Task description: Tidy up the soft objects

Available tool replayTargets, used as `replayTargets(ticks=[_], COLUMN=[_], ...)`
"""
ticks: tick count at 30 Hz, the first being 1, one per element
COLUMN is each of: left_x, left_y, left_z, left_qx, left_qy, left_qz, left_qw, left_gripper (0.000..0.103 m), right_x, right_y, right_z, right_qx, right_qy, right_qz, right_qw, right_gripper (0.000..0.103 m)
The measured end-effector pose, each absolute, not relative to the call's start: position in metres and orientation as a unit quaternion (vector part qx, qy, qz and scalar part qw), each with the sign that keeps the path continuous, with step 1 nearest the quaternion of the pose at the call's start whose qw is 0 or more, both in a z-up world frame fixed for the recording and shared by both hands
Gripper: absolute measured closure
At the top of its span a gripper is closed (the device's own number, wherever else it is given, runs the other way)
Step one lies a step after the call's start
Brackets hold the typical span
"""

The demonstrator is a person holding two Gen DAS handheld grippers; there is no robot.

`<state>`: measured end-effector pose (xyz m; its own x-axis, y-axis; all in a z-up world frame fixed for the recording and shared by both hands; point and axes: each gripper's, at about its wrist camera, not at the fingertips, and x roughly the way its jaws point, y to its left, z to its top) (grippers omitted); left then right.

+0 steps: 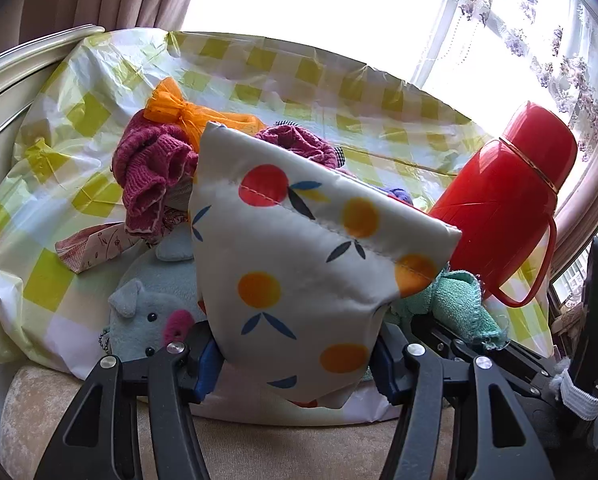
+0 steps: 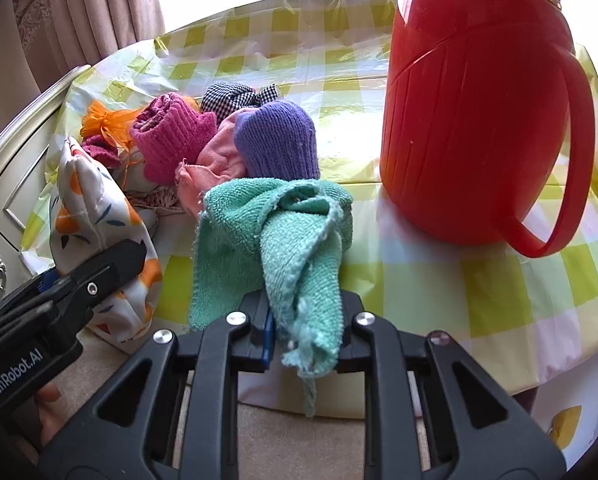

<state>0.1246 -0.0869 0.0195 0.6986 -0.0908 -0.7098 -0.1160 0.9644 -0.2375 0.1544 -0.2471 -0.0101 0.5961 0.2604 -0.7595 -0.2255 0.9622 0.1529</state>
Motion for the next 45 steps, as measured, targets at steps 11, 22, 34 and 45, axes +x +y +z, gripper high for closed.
replayTargets(ticks=[11, 22, 34, 45], left_x=[0.107, 0.091, 0.083, 0.085], left_y=[-0.099, -0.097, -0.084, -0.092], left_z=[0.022, 0.023, 0.025, 0.027], left_qx=[-0.117, -0.132, -0.157, -0.140], left_qy=[0.388, 0.379, 0.368, 0.372], left_qz=[0.004, 0.000, 0.020, 0.016], left_qw=[0.914, 0.916, 0.916, 0.918], left_gripper=[0.042, 0.042, 0.042, 0.042], right_x=[0.125, 0.097, 0.173, 0.152], right_y=[-0.268, -0.296, -0.267, -0.261], right_z=[0.002, 0.022, -0.012, -0.018], right_qx=[0.049, 0.093, 0.133, 0.115], right_qy=[0.415, 0.425, 0.506, 0.491], right_qz=[0.146, 0.147, 0.124, 0.161], right_qw=[0.897, 0.888, 0.843, 0.848], right_gripper=[0.089, 0.017, 0.017, 0.044])
